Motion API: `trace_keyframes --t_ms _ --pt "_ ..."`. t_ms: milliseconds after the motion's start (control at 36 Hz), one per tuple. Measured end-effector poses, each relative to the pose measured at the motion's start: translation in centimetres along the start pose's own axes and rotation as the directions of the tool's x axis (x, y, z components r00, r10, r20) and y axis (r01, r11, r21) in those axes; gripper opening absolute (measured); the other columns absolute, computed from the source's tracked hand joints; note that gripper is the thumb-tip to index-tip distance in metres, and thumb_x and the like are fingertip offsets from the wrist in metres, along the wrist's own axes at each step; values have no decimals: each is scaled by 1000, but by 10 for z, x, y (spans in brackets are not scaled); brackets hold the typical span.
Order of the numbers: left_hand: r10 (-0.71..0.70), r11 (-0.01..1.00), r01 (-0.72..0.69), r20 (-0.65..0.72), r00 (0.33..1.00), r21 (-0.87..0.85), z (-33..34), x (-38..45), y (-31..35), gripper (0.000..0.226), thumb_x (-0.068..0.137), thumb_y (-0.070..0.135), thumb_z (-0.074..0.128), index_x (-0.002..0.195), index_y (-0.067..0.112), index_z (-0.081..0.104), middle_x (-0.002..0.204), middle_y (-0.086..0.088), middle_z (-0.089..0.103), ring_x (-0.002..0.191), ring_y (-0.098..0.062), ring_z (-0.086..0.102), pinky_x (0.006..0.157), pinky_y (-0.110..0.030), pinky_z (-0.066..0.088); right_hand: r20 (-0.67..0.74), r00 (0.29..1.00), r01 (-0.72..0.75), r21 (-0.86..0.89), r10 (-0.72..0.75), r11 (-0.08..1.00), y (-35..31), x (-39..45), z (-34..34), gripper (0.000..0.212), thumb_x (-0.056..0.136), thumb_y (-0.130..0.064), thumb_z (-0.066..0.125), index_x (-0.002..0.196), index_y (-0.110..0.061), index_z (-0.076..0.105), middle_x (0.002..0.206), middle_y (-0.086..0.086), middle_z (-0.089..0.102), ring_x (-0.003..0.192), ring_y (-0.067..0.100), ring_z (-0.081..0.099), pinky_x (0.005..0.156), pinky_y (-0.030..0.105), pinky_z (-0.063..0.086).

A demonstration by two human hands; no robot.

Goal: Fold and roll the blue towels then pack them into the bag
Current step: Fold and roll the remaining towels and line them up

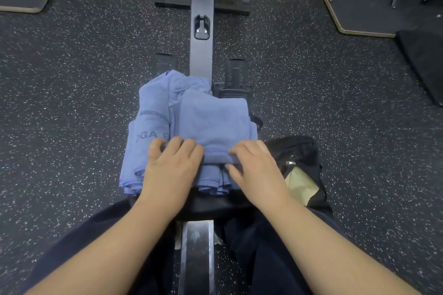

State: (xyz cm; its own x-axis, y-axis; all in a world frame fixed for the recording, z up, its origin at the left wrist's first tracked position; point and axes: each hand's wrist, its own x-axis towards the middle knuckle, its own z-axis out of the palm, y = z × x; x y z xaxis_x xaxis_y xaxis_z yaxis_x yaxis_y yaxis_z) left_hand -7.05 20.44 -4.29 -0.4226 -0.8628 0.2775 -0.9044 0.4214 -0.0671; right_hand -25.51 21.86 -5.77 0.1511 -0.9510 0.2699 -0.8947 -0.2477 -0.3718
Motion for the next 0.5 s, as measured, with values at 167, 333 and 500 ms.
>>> trace_keyframes --t_ms 167,333,500 --pt "-21 1000 21 -41 999 -5 5 1 -4 21 73 6 71 80 20 57 76 2 55 81 -24 58 84 -39 30 -33 999 9 -4 -9 1000 0 2 2 30 63 -1 81 87 -8 65 87 6 62 88 18 41 78 27 36" --pt "-42 999 43 -68 997 14 10 4 -5 19 74 6 73 84 19 63 76 3 61 88 -23 60 93 -42 30 -77 997 11 -76 -17 997 4 5 4 23 71 -5 68 93 -12 66 88 3 64 84 24 53 75 28 36" --pt "-13 999 4 -175 984 -50 8 4 -8 16 79 6 65 90 17 65 79 2 62 87 -23 62 95 -43 29 -109 993 31 -84 -40 996 4 6 -1 21 79 -14 53 95 -13 66 87 1 65 86 17 44 75 28 34"
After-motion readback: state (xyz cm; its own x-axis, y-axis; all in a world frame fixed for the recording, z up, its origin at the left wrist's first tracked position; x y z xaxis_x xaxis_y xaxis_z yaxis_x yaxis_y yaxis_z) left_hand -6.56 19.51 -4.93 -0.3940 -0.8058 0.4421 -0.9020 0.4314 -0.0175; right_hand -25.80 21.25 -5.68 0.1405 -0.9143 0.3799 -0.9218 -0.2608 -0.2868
